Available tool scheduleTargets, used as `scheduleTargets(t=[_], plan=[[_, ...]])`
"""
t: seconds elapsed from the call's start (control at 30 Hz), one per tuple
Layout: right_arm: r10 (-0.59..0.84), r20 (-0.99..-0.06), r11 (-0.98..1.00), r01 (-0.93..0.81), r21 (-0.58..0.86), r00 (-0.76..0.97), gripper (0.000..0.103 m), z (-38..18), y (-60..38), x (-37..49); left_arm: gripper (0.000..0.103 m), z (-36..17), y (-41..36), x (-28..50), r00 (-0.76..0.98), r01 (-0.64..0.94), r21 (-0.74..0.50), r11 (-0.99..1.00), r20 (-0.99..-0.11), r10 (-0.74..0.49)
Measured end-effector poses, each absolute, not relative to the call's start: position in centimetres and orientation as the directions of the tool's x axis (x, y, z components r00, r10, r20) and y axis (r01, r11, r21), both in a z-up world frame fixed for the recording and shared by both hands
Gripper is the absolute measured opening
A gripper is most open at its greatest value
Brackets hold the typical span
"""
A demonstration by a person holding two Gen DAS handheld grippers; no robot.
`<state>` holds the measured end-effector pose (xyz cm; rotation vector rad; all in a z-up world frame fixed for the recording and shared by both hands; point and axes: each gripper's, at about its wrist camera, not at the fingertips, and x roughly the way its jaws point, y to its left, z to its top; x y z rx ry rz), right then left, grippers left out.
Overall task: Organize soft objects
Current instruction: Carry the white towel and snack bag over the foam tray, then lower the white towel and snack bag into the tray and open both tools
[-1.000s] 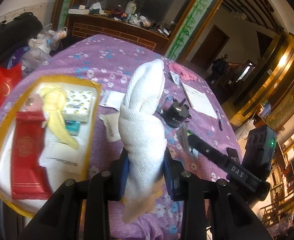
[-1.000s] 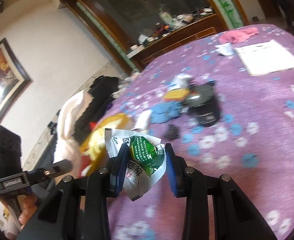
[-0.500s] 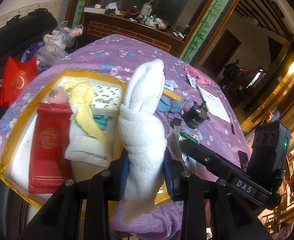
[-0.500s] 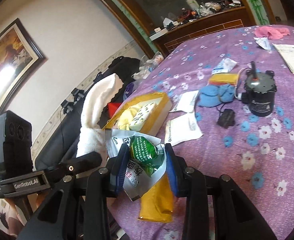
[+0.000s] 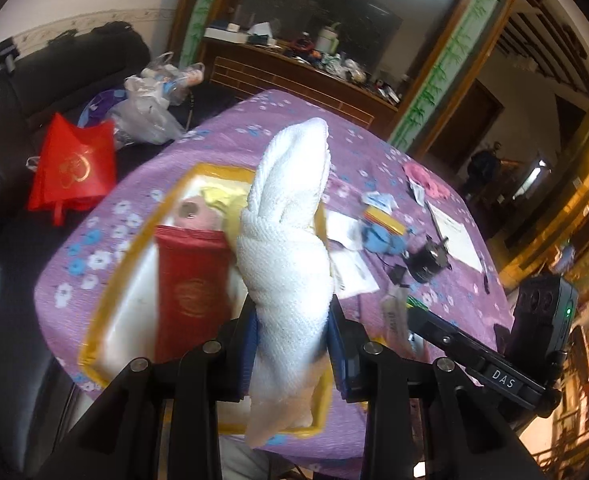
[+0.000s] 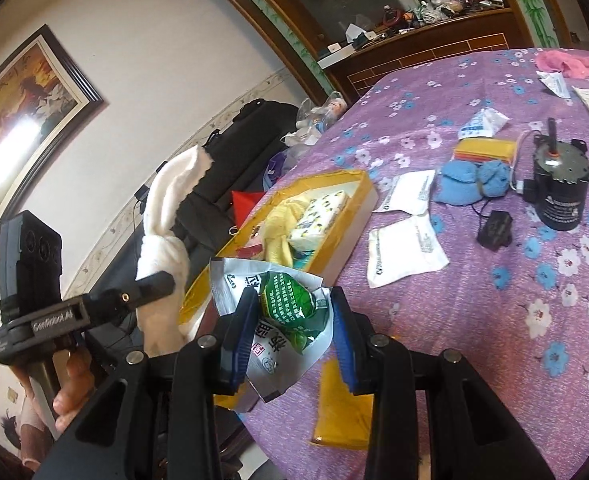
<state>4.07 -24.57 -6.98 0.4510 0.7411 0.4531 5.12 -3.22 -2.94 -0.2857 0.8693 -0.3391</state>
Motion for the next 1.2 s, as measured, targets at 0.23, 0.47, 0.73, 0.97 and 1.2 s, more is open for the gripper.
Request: scheduleTargets(t=[0.23,0.47,0.73,0.97,1.2], plan=[[0.557,-0.552,0.811,-0.263,0.523,0.62,0.035,-7.0,-21.5,5.5,0.033,-4.7,-1.2,6.1,0.599,0.113,-0.293,0.949,-0.742,-0.301],[0.515,-0.62,0.856,-0.315,0.41,0.592,0.035,-7.8,-16.2,7.4,0.033,-7.9,-1.6,8.1,0.567,0.095,-0.26,0.961,-0.779,-0.267],[0.415,-0.683,0.908,-0.325,0.266,0.601,0.037,-9.4,-13.4,6.7,0.044,-10.6,-1.0,9.6,0.543,0.037,-0.288,0.957,-0.798,-0.261],[0.48,-0.637,0.875,-0.385,0.295,0.604,0.066,-8.4,-13.9,5.3,0.08,-9.6,-0.9,8.3,0.605,-0.006,-0.303,0.953,-0.76,-0.238],[0.509,-0.572,0.861,-0.376,0.343,0.644,0.078,-6.5,-17.9,3.3,0.08,-6.3,-2.8,6.1,0.685,0.011,-0.269,0.963,-0.7,-0.203]])
